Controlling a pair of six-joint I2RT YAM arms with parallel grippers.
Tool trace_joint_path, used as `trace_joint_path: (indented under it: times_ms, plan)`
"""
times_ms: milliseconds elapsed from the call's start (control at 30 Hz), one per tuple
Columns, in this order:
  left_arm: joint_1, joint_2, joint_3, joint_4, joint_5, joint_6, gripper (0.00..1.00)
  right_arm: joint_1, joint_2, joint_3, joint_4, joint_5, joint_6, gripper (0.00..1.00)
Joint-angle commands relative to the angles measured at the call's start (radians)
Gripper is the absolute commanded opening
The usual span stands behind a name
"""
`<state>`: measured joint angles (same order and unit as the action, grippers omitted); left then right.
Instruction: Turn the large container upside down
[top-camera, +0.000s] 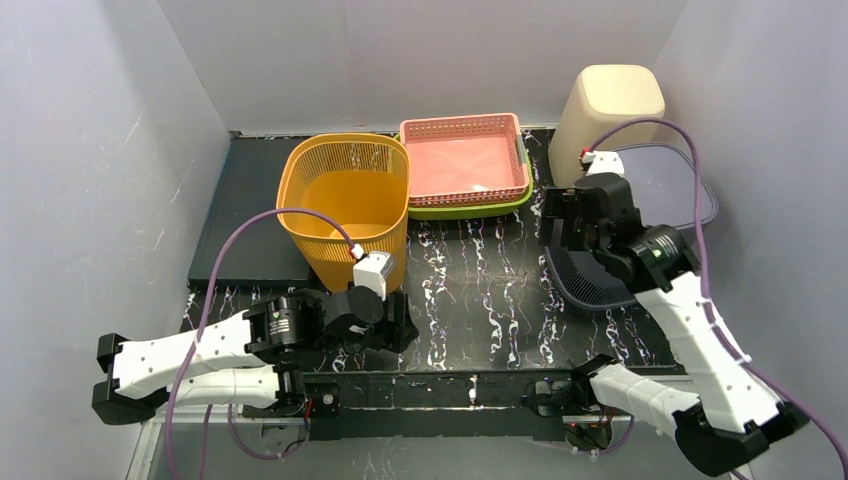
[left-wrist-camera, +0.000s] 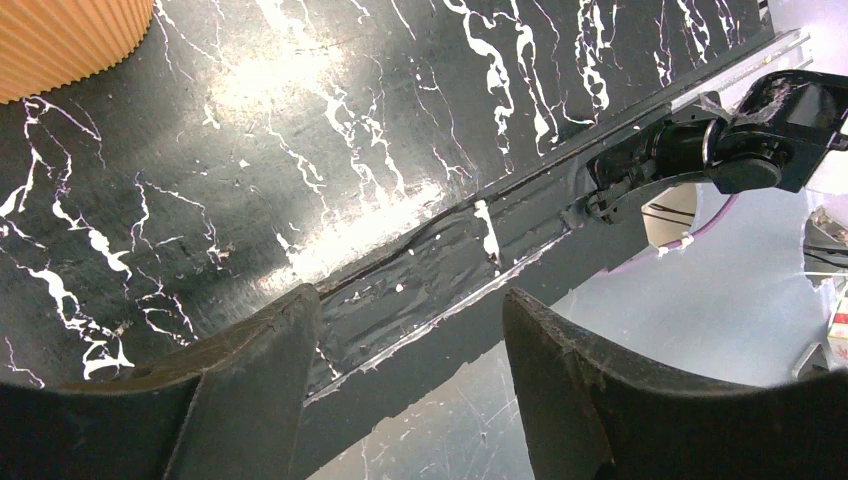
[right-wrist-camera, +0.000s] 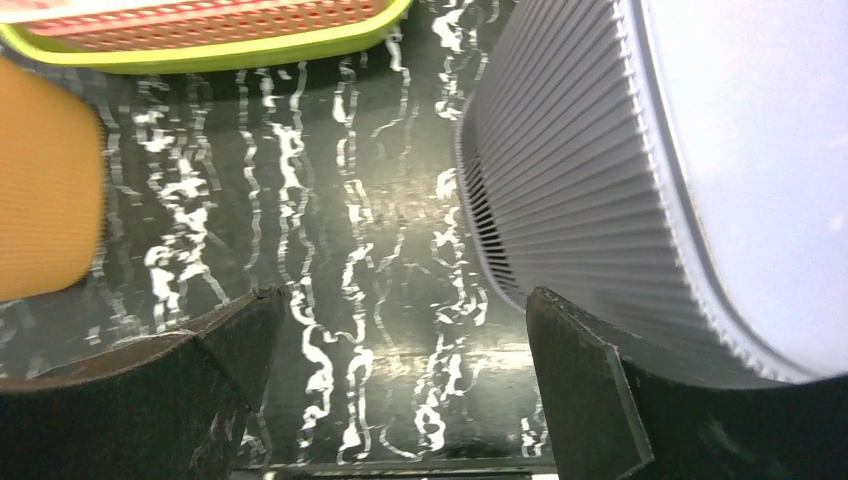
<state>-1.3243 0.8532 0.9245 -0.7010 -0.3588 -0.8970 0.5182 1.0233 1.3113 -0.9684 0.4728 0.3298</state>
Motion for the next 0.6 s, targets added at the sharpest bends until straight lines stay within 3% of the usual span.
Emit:
trace_joint_path:
  times_ms: [0,233,567]
  plan:
    - [-0.003,0.020,0.021,0.022,-0.021,0.031,0.66,-0.002,-0.073,0.012,-0.006,-0.102,0.119,0.99]
    - [-0.003,0.019,0.042,0.002,-0.072,0.054,0.68,-0.003,-0.082,-0.117,0.012,0.092,0.120,0.99]
    - [-0.003,0.028,0.036,-0.001,-0.072,0.038,0.70,-0.016,0.086,-0.045,0.164,0.274,0.036,0.99]
